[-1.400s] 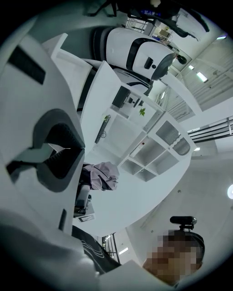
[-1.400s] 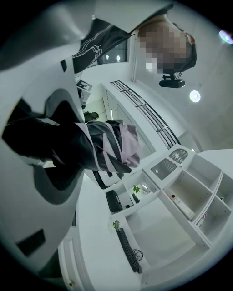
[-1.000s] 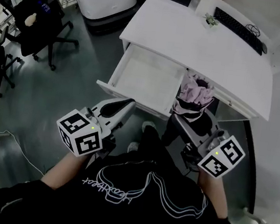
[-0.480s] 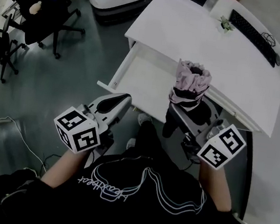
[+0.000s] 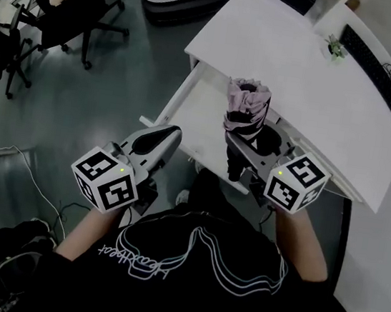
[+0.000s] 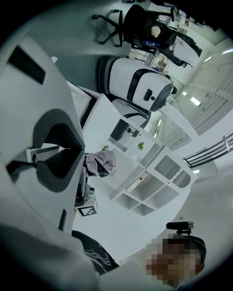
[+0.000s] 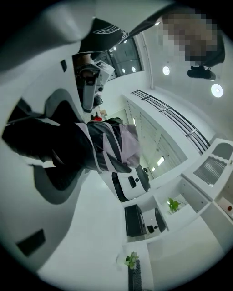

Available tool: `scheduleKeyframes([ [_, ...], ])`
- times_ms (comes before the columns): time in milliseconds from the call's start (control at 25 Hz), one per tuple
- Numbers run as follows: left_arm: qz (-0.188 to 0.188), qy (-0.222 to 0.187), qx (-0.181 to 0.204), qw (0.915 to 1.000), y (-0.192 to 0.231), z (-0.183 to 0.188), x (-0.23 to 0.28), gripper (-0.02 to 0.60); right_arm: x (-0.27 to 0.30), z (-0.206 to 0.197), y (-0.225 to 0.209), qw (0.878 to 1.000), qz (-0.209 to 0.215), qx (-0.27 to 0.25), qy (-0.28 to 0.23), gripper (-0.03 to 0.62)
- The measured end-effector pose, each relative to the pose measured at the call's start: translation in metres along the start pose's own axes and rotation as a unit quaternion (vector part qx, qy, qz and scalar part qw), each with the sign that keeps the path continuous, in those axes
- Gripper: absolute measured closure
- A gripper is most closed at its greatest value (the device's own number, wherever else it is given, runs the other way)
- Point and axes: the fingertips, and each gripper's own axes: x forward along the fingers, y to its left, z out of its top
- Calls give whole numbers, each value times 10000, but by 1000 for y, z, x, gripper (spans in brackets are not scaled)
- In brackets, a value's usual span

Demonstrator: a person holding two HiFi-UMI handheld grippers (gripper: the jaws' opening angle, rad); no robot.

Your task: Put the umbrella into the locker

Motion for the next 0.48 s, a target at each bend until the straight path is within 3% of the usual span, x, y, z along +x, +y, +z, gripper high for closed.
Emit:
scheduleKeyframes([
  [480,461,-130,-273,9985,45,9,4,575,82,-58,-46,9840,74,-1030,1451,341],
])
